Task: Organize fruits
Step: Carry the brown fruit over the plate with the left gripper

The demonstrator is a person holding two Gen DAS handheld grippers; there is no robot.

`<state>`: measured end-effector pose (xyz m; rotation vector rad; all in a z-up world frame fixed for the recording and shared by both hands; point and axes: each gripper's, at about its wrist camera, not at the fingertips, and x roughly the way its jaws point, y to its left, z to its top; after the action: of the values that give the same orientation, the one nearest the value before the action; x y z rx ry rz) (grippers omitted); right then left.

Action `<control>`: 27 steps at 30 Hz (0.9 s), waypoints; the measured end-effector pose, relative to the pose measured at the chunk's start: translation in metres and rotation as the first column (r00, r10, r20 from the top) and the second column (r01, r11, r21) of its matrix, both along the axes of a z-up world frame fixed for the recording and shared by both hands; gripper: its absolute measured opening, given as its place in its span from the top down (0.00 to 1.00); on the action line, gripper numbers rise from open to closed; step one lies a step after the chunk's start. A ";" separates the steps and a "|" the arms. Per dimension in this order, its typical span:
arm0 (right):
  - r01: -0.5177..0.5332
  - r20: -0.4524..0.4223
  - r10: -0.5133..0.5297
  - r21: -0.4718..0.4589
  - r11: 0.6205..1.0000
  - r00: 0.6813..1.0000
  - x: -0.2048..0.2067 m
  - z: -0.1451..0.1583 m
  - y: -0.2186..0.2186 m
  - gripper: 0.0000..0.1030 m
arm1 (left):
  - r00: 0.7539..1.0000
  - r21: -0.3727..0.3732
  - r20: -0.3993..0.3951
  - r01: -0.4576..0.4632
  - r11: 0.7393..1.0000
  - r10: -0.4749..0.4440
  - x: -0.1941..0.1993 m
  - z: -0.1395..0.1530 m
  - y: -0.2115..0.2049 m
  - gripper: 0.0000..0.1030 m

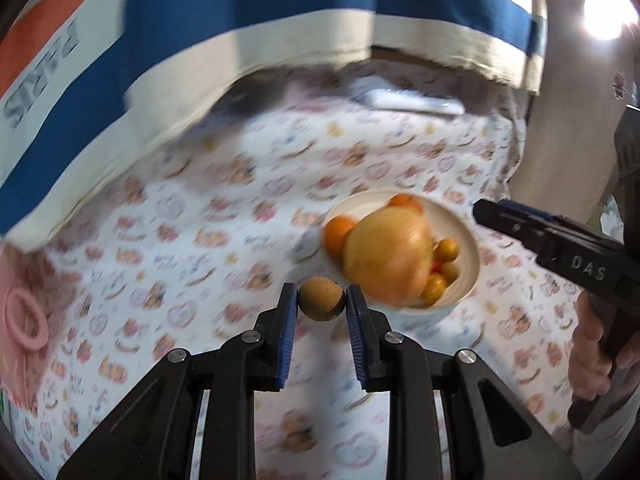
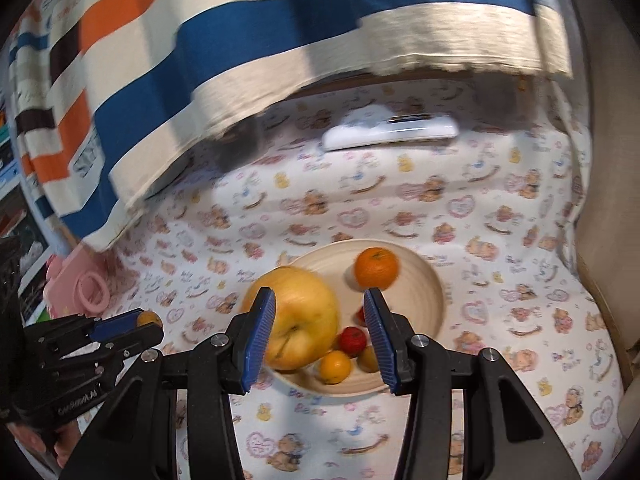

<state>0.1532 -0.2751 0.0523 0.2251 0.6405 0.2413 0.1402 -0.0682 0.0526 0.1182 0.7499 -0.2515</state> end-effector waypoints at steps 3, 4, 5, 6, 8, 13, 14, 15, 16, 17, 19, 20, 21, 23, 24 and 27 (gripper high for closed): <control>0.075 -0.045 -0.073 0.028 0.997 0.996 0.008 -0.001 -0.022 0.54 | 1.000 -0.003 -0.002 0.029 1.000 -0.029 0.009 0.007 -0.025 0.77; 0.100 -0.057 -0.098 0.035 0.994 0.994 0.010 -0.002 -0.029 0.54 | 0.999 -0.011 -0.006 0.039 0.999 -0.039 0.012 0.009 -0.032 0.77; 0.146 -0.068 -0.144 0.026 0.989 0.987 0.013 -0.003 -0.037 0.54 | 0.999 -0.018 -0.008 0.050 0.999 -0.050 0.014 0.010 -0.040 0.77; 0.171 -0.071 -0.169 0.018 0.985 0.983 0.014 -0.003 -0.042 0.54 | 0.998 -0.021 -0.008 0.064 0.998 -0.064 0.016 0.011 -0.048 0.77; 0.191 -0.089 -0.185 0.054 0.980 0.979 0.017 -0.005 -0.054 0.54 | 0.995 -0.015 -0.009 0.095 0.995 -0.095 0.020 0.013 -0.068 0.77; 0.256 -0.106 -0.249 0.062 0.965 0.963 0.021 -0.007 -0.073 0.54 | 0.987 0.011 -0.042 0.153 0.988 -0.152 0.036 0.004 -0.112 0.77; 0.262 -0.105 -0.255 0.060 0.963 0.961 0.021 -0.007 -0.076 0.54 | 0.986 0.005 -0.055 0.160 0.987 -0.159 0.038 0.001 -0.117 0.77; 0.266 -0.112 -0.258 0.070 0.961 0.960 0.021 -0.007 -0.079 0.54 | 0.984 0.003 -0.067 0.163 0.987 -0.163 0.040 -0.002 -0.122 0.77; 0.269 -0.122 -0.258 0.085 0.959 0.958 0.022 -0.009 -0.082 0.54 | 0.984 0.008 -0.072 0.163 0.987 -0.162 0.041 -0.004 -0.126 0.77; 0.270 -0.131 -0.257 0.095 0.958 0.957 0.023 -0.010 -0.084 0.54 | 0.984 0.016 -0.071 0.162 0.987 -0.161 0.041 -0.006 -0.129 0.77; 0.283 -0.145 -0.268 0.100 0.954 0.953 0.024 -0.012 -0.088 0.54 | 0.984 0.030 -0.072 0.168 0.985 -0.165 0.041 -0.010 -0.135 0.77; 0.290 -0.146 -0.275 0.095 0.952 0.950 0.025 -0.013 -0.089 0.54 | 0.983 0.034 -0.077 0.167 0.985 -0.164 0.040 -0.012 -0.136 0.77; 0.291 -0.145 -0.277 0.091 0.952 0.950 0.025 -0.013 -0.089 0.54 | 0.984 0.038 -0.083 0.164 0.986 -0.161 0.041 -0.015 -0.137 0.77; 0.289 -0.145 -0.274 0.091 0.953 0.951 0.024 -0.013 -0.089 0.54 | 0.984 0.048 -0.095 0.158 0.986 -0.153 0.044 -0.020 -0.139 0.77; 0.289 -0.145 -0.274 0.090 0.953 0.951 0.024 -0.013 -0.089 0.54 | 0.983 0.050 -0.099 0.157 0.986 -0.151 0.046 -0.022 -0.140 0.77; 0.284 -0.135 -0.271 0.091 0.954 0.953 0.023 -0.011 -0.088 0.54 | 0.984 0.063 -0.109 0.149 0.987 -0.142 0.048 -0.028 -0.141 0.77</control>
<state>0.1758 -0.3629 0.0412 0.4348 0.7082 -0.0098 0.1886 -0.2089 0.0251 0.2289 0.8557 -0.3726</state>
